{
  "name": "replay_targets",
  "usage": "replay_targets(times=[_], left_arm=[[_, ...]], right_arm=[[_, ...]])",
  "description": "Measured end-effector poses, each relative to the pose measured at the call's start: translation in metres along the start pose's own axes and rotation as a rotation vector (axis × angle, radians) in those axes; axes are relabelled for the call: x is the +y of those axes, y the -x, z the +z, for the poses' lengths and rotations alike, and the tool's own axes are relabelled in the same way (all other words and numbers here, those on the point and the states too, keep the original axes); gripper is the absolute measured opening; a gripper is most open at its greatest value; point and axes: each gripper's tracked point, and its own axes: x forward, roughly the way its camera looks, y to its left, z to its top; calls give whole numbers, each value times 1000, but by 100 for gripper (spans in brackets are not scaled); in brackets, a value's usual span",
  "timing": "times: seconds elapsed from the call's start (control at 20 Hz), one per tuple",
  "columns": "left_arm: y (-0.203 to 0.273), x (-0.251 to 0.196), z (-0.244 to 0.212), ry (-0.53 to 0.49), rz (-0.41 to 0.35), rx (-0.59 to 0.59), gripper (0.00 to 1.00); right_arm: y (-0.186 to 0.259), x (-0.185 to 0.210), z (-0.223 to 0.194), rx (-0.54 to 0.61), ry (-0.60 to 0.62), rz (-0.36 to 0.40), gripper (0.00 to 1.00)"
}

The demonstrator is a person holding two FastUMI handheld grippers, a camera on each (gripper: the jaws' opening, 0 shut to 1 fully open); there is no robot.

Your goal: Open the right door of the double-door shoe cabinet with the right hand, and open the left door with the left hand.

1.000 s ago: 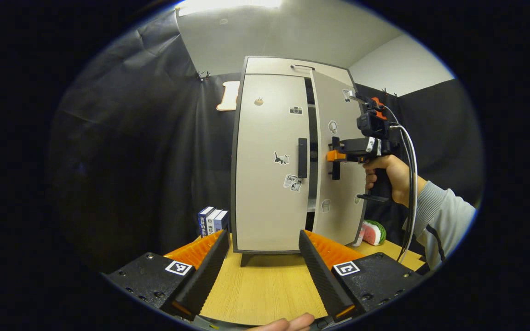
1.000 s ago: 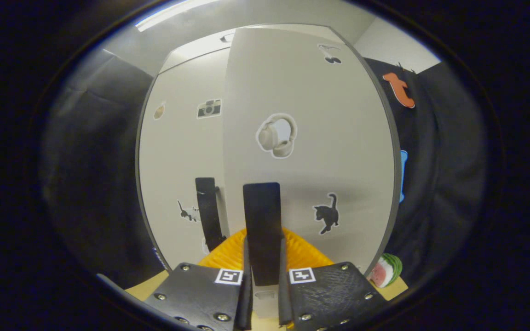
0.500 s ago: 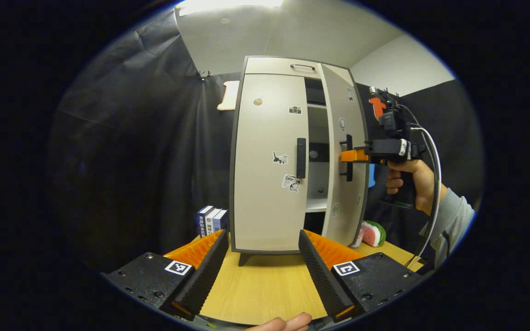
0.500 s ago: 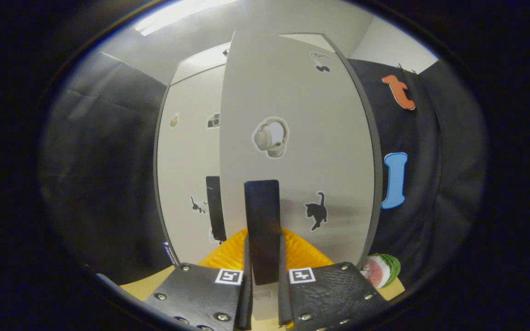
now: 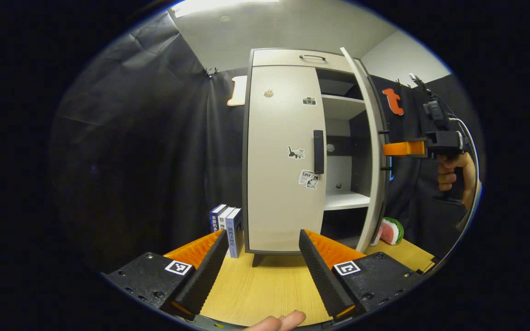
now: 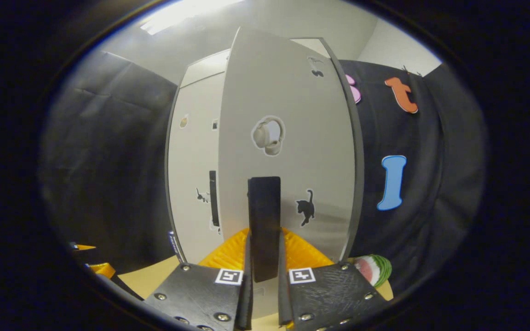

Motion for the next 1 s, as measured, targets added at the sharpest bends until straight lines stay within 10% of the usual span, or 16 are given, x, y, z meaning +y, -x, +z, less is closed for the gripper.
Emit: replay_targets(times=[1.0], left_arm=[[-32,-54,-15,-30,-134,15,96]], right_arm=[[53,-116,3,9,11,-198,8]])
